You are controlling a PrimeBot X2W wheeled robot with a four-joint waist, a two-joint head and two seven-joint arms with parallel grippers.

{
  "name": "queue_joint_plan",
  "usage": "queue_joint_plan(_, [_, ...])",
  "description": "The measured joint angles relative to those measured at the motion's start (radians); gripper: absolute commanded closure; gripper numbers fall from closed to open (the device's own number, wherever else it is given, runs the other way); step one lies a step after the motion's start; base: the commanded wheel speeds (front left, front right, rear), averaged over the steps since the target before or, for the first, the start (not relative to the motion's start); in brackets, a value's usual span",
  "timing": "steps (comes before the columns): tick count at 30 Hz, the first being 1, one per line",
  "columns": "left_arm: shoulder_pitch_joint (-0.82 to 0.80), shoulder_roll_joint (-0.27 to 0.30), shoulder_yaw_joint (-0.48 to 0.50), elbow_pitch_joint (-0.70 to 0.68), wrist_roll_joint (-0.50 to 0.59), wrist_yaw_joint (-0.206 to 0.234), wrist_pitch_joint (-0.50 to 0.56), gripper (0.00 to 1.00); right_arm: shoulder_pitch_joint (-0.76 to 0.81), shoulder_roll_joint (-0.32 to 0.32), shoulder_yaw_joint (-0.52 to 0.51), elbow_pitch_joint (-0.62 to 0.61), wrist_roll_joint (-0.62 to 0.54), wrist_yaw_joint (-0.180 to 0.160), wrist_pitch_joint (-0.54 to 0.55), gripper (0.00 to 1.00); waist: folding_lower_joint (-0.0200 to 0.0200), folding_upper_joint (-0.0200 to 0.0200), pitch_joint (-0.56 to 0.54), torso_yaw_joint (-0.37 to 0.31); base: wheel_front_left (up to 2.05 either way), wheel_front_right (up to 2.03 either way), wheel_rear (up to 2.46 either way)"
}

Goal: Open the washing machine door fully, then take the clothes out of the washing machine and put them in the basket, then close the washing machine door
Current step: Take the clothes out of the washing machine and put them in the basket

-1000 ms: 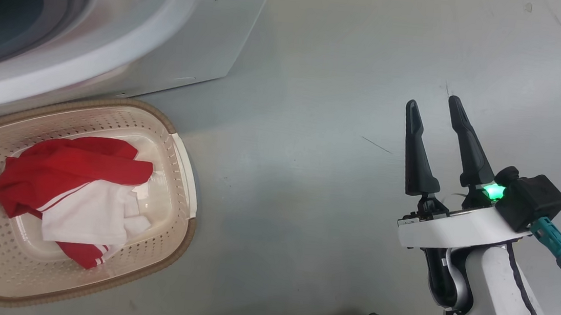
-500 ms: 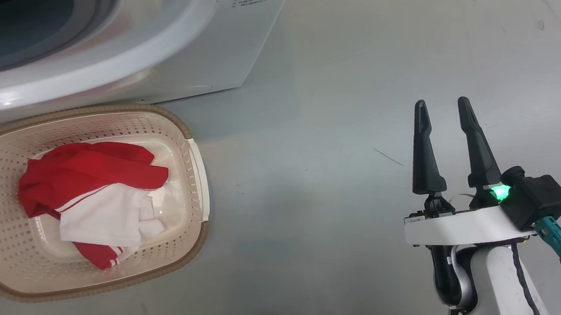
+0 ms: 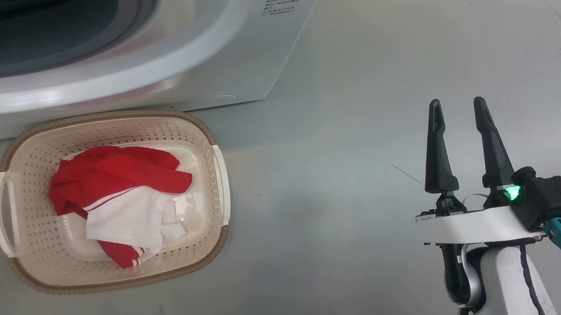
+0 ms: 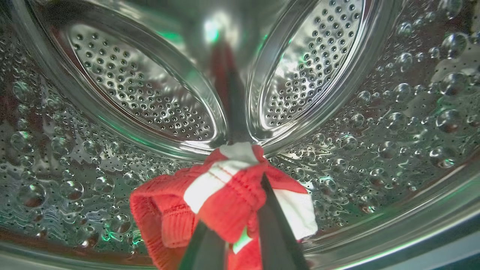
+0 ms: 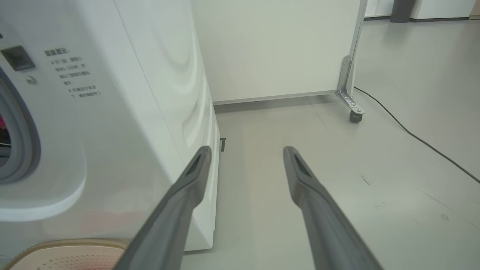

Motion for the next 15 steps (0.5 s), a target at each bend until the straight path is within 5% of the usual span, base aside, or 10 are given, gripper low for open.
queue_joint_plan(15, [0.24, -0.127, 0.017, -0.112, -0.014, 0.009, -0.289, 1.0, 0.027, -0.001, -0.03, 0.014, -0.049, 0.018, 0.0, 0.0, 0.0, 0.0, -0.069, 0.086, 0.0, 0.0, 0.0])
